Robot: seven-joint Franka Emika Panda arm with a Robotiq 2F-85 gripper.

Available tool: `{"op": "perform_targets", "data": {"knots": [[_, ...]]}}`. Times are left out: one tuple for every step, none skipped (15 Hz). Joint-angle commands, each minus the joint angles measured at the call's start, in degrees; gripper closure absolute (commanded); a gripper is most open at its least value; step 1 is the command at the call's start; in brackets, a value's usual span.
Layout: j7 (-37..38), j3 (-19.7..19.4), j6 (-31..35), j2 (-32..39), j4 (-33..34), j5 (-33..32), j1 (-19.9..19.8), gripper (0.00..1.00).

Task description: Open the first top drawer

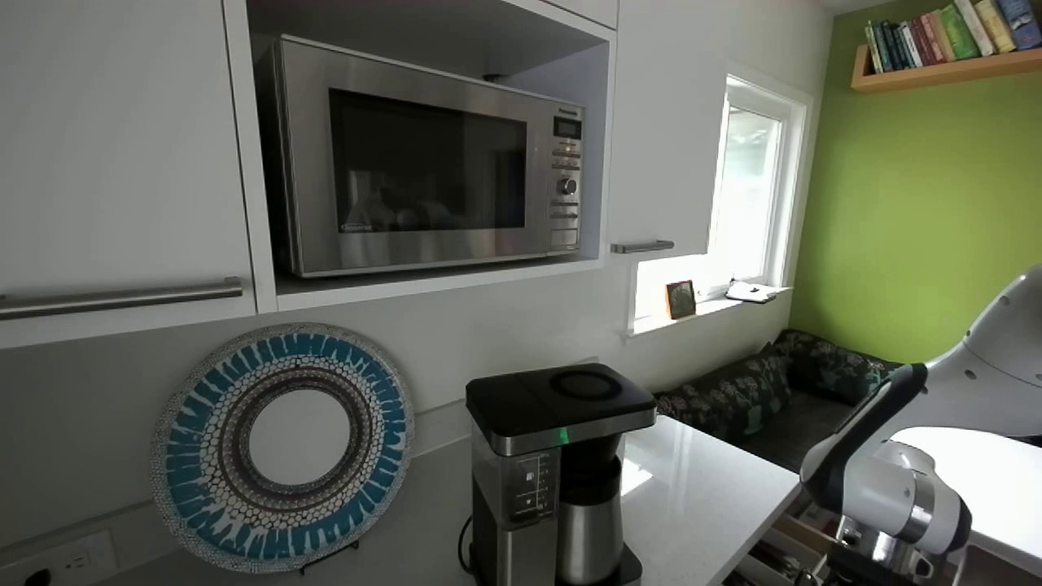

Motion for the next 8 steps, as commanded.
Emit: {"op": "perform_targets", "data": {"knots": [[-1.01, -0.30, 0.61, -3.03, -0.04, 0.71, -0.55, 0.00], [-0.59, -0.45, 1.02, -3.96, 0.05, -0.67, -0.57, 0.00], [-0.83, -0.46, 2.38, -8.34, -3.90, -1.58, -0.47, 0.00], [-0.61, -0.61, 2.32, -8.90, -3.02, -3.18, -0.61, 0.00], [-0.70, -0.75, 1.56, -7.64, -0.16, -4.45, -0.80, 0.00], [-0.14, -0.83, 1.23, -9.47, -0.26, -6.49, -0.98, 0.00], [0.30, -0.88, 0.74, -11.01, 0.01, -8.68, -1.20, 0.00], [0.71, -0.69, 2.05, -16.10, -4.40, -11.48, -1.43, 0.00]]}}
